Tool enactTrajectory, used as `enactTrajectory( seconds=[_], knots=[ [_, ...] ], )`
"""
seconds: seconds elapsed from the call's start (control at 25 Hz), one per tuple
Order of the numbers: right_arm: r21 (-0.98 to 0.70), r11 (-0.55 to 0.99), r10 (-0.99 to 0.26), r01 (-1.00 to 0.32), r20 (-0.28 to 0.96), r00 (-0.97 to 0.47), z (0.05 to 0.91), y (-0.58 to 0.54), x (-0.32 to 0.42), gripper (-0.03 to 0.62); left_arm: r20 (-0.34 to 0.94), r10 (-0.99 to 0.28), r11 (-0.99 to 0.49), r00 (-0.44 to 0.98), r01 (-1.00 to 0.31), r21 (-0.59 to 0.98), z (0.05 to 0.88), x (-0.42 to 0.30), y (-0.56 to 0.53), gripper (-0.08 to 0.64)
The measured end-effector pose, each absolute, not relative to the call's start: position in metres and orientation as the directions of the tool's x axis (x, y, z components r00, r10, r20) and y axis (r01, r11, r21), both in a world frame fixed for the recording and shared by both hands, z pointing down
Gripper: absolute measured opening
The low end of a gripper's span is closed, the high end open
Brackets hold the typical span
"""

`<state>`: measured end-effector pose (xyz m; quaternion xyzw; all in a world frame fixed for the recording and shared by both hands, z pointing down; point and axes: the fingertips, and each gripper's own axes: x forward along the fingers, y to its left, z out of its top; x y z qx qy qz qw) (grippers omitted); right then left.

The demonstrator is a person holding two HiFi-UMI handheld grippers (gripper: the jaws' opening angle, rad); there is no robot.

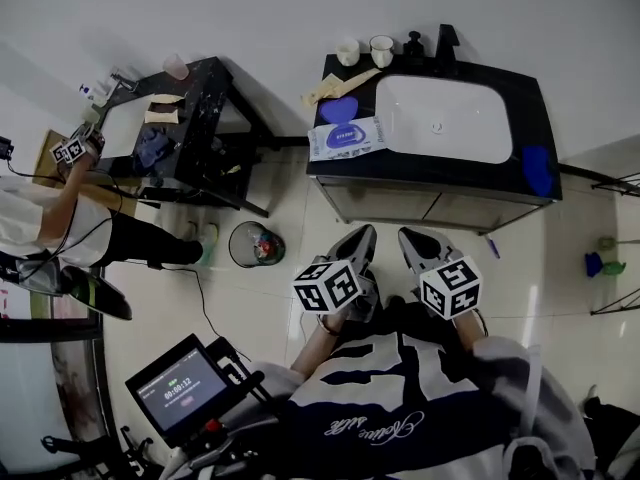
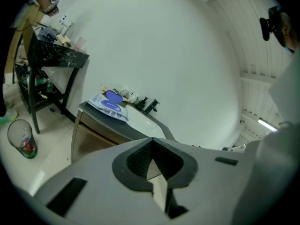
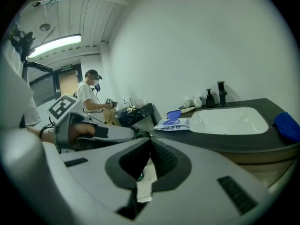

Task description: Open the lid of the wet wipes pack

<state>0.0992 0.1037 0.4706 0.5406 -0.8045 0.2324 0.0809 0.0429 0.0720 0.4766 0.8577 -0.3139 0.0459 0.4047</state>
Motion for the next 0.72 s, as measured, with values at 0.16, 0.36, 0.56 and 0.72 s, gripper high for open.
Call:
enactTrajectory(
  seconds=[0.16, 0.36, 0.56, 0.72],
  knots=[
    [-0.324, 0.320, -0.817, -0.890, 0.381, -0.433, 0.475, 0.142, 0.104, 0.000, 0.352, -0.513, -0.434, 0.783, -0.590, 0.681, 0.481, 0.045, 0.110, -0.002],
    [-0.355, 0.332, -0.814, -0.874, 0.360, -0.456, 0.466, 0.181, 0.096, 0.000, 0.358, -0.537, -0.468, 0.763, -0.623, 0.627, 0.464, 0.039, 0.154, -0.002],
    [-0.365, 0.344, -0.807, -0.865, 0.356, -0.471, 0.468, 0.187, 0.090, 0.000, 0.370, -0.545, -0.476, 0.753, -0.641, 0.602, 0.464, 0.037, 0.160, -0.002],
    [-0.398, 0.325, -0.816, -0.858, 0.341, -0.466, 0.466, 0.181, 0.090, 0.000, 0.368, -0.563, -0.520, 0.740, -0.663, 0.538, 0.460, 0.033, 0.158, -0.002]
  ],
)
